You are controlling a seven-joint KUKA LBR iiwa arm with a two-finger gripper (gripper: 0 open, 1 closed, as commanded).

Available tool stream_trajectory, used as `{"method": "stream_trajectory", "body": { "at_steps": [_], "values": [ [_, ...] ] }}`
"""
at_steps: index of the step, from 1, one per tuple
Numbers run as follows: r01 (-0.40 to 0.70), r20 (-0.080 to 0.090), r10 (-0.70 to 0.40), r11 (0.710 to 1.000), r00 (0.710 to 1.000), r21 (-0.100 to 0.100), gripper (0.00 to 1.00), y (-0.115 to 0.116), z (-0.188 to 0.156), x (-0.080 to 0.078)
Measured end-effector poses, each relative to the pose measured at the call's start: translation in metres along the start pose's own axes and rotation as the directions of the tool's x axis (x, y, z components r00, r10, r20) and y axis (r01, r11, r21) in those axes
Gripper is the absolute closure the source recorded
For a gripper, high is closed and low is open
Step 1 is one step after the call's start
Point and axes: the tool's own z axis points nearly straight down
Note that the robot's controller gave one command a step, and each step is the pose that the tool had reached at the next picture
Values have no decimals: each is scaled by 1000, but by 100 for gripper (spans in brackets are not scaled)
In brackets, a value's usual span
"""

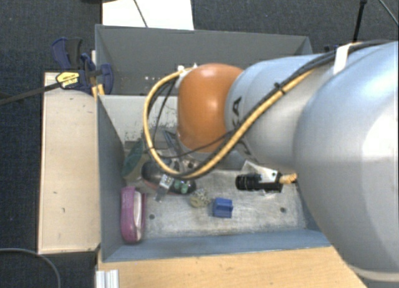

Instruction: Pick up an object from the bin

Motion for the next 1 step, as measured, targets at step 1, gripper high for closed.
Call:
{"method": "stream_trajectory", "body": {
  "at_steps": [1],
  "values": [
    [9, 1, -9, 1000, 1000, -1, 100, 0, -20, -1]
  ]
}}
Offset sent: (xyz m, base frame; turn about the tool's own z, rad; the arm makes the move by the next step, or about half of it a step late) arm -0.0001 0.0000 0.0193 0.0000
